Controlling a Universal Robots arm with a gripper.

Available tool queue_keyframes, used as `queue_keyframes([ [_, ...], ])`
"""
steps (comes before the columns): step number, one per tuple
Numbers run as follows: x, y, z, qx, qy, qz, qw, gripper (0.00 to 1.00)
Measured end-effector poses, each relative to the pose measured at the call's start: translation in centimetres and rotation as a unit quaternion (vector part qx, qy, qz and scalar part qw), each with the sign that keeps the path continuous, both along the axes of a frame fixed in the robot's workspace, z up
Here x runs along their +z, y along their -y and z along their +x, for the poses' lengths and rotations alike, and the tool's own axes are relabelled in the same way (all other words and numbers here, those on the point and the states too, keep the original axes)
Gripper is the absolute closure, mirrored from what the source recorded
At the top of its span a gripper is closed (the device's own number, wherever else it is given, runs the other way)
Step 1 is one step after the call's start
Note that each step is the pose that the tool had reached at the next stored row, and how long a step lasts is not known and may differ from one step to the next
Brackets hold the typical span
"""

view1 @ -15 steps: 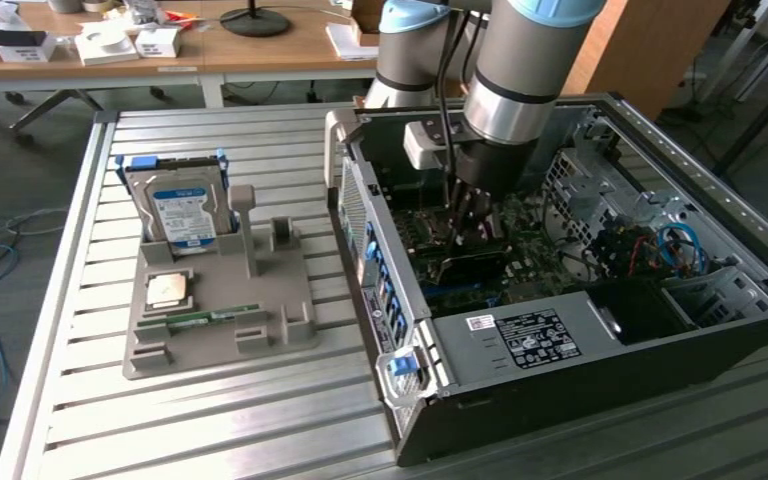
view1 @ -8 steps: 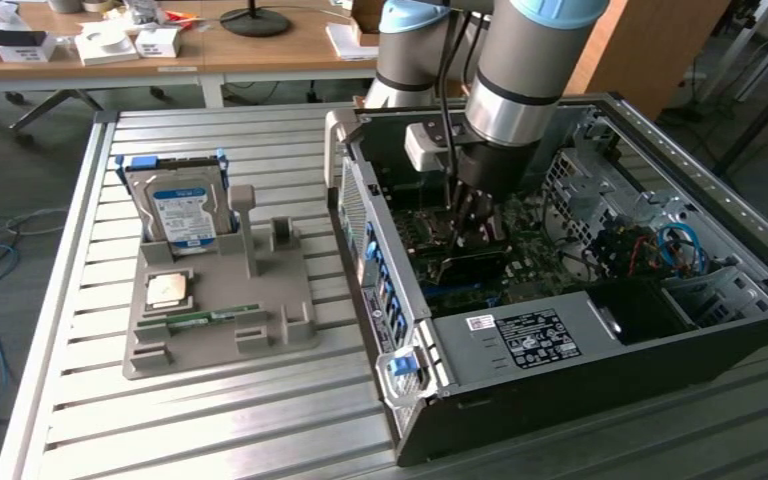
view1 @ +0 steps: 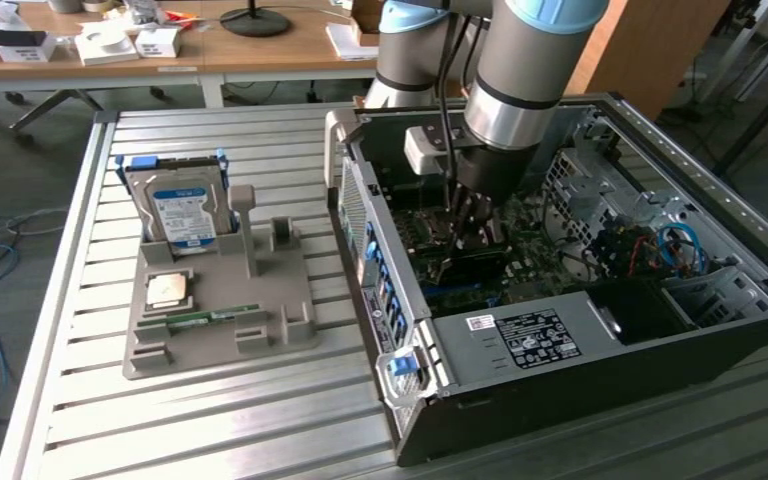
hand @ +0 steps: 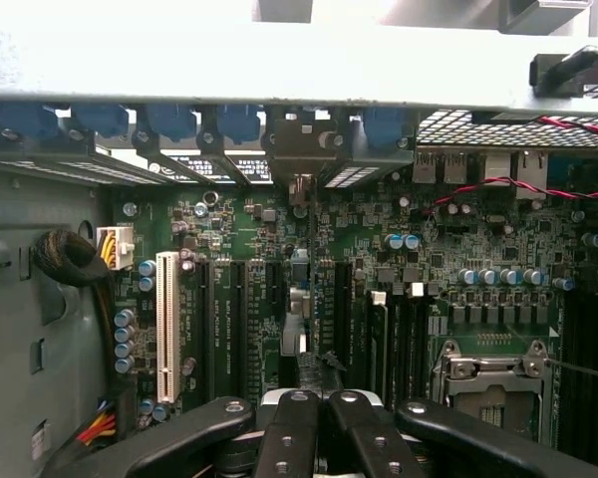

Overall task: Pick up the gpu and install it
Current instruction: 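Press down on the gpu until it lock into place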

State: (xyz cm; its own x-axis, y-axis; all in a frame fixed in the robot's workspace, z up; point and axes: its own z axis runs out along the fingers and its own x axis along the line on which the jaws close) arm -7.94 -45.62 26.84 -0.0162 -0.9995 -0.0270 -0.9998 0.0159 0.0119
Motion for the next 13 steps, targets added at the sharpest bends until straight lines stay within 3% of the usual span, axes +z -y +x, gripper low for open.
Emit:
queue_keyframes([
  [13,-0.21,-0.01,0.0,0.0,0.0,0.0011,1.0,0.89],
])
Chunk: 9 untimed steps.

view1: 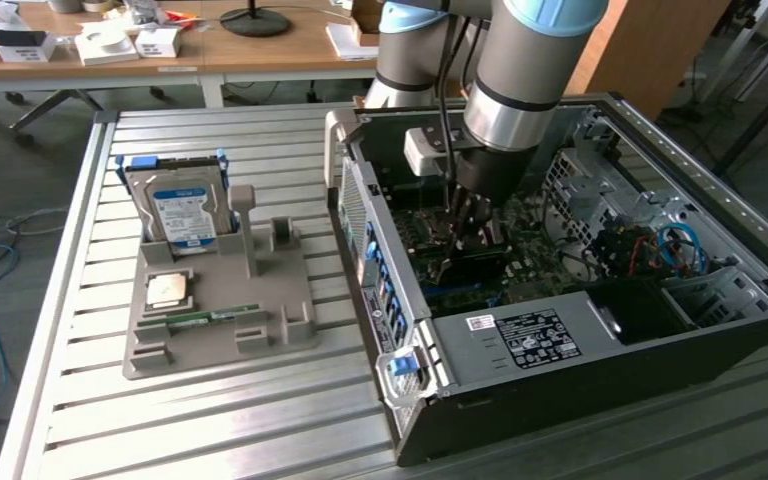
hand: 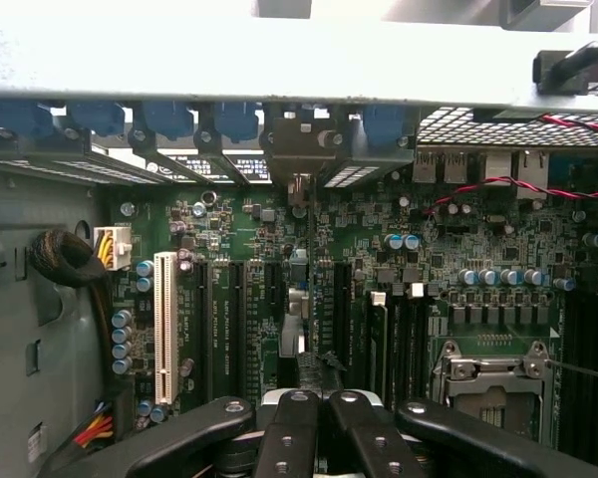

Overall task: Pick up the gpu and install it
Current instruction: 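Press down on the gpu until it lock into place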

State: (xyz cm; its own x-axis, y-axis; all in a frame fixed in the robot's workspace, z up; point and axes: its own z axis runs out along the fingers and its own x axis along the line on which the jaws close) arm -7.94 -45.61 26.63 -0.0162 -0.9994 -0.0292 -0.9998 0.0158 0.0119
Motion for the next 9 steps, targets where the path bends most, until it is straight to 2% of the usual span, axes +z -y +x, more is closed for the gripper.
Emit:
queue_keyframes([
  [9,-0.07,-0.07,0.0,0.0,0.0,0.0001,1.0,0.89],
])
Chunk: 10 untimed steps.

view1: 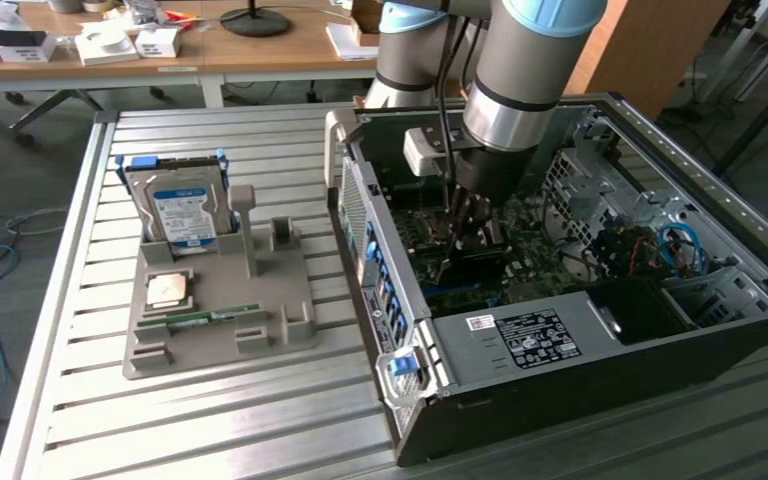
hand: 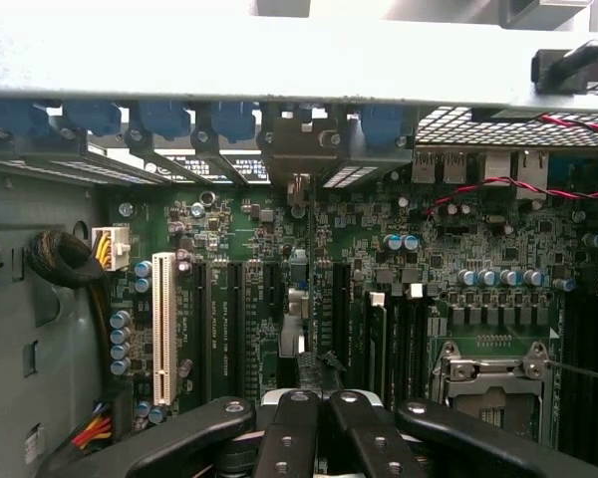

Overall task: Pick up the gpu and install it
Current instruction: 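Press down on the gpu until it lock into place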

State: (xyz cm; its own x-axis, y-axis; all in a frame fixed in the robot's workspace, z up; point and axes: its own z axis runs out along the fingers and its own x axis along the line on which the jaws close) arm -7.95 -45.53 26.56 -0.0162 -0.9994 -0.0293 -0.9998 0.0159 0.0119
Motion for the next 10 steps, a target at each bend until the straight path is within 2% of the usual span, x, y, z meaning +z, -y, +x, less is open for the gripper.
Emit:
queue_keyframes([
  [10,-0.13,0.0,0.0,0.0,0.0,0.0,1.0,0.89],
])
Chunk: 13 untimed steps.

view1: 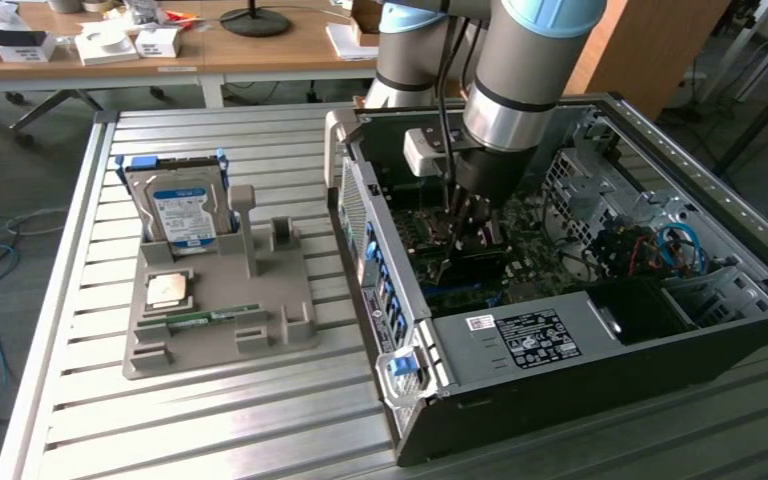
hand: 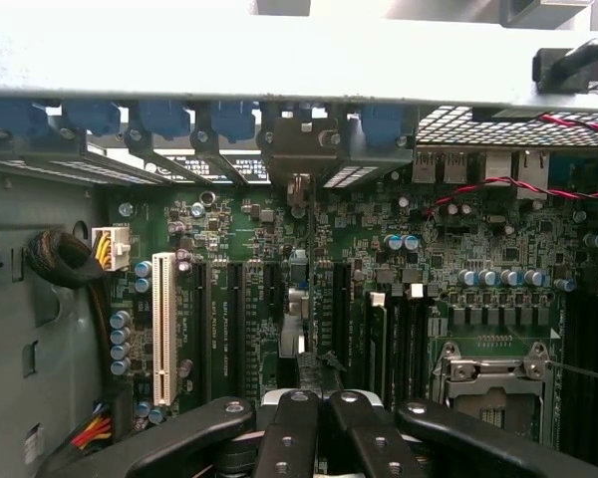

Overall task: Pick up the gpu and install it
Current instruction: 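Press down on the gpu until it lock into place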

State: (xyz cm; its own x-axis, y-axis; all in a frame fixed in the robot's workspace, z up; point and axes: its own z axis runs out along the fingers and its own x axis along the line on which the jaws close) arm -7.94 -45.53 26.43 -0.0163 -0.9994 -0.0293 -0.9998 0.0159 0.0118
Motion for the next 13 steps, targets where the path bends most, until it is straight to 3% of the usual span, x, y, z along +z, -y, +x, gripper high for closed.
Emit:
queue_keyframes([
  [13,-0.09,0.0,-0.01,0.0,0.0,0.0,1.0,0.89],
])
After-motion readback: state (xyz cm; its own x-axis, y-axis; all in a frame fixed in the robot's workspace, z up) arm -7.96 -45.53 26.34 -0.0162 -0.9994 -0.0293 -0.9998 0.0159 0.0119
